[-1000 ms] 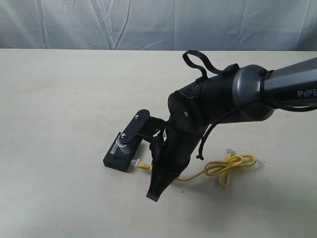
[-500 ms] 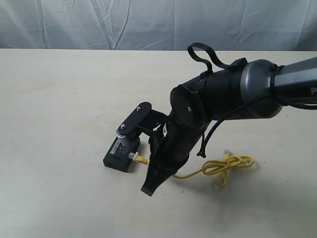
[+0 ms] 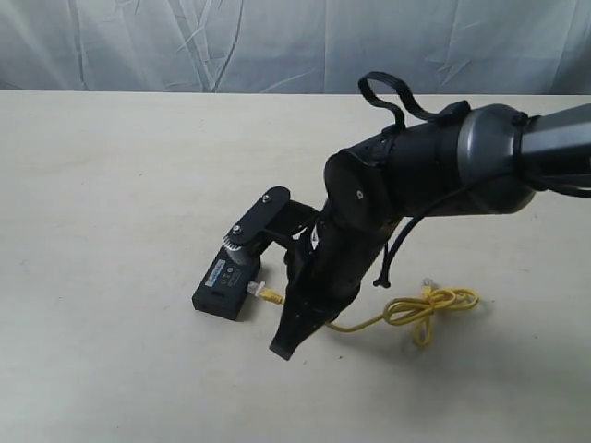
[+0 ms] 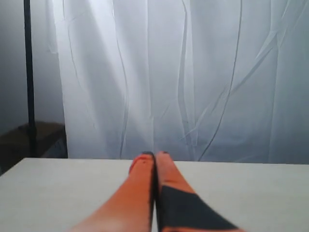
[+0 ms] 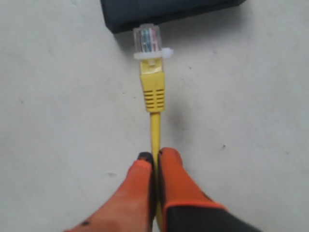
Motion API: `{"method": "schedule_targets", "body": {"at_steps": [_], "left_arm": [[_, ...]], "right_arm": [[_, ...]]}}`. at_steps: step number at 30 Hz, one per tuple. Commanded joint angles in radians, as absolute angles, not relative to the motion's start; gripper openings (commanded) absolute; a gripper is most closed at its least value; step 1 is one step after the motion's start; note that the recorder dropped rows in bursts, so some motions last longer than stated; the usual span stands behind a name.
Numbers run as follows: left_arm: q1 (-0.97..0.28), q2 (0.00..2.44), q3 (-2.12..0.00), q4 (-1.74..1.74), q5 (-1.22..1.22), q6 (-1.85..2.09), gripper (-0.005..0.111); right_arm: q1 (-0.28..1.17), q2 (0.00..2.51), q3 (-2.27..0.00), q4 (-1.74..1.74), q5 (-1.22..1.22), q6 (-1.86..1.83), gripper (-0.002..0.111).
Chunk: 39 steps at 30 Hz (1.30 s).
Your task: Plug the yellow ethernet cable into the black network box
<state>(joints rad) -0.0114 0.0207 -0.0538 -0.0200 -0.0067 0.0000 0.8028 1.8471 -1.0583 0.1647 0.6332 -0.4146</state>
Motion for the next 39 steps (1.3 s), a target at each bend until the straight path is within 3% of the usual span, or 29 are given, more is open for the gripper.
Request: {"method": "schedule_targets", "body": {"at_steps": [1, 9, 19, 28, 39], "left_arm": [[-0.010, 0.189, -0.241, 0.013, 0.211, 0.000, 0.000], [-0.010, 0.780, -0.578, -0.035, 0.505, 0.117, 0.000], [-0.059, 1.583, -0.891, -0.539, 0.566, 0.802, 0.000], [-0.198, 1.888, -1.056, -0.659, 0.665, 1.138, 0.000], [-0.161, 2.006, -1.103, -0.845, 0.917, 1.373, 0.000]], "right_arm": [[0.722, 1.834, -1.060, 0.166, 0.648, -0.418, -0.001], [0.689, 1.832, -1.060, 0.200, 0.638, -0.418, -0.001], [0.796, 1.841, -1.060, 0.101, 0.535, -0.418, -0.001], [0.816, 1.880, -1.060, 0.068, 0.547, -0.418, -0.001], [0.816, 1.880, -1.060, 0.027, 0.559, -0.418, -0.001]]}}
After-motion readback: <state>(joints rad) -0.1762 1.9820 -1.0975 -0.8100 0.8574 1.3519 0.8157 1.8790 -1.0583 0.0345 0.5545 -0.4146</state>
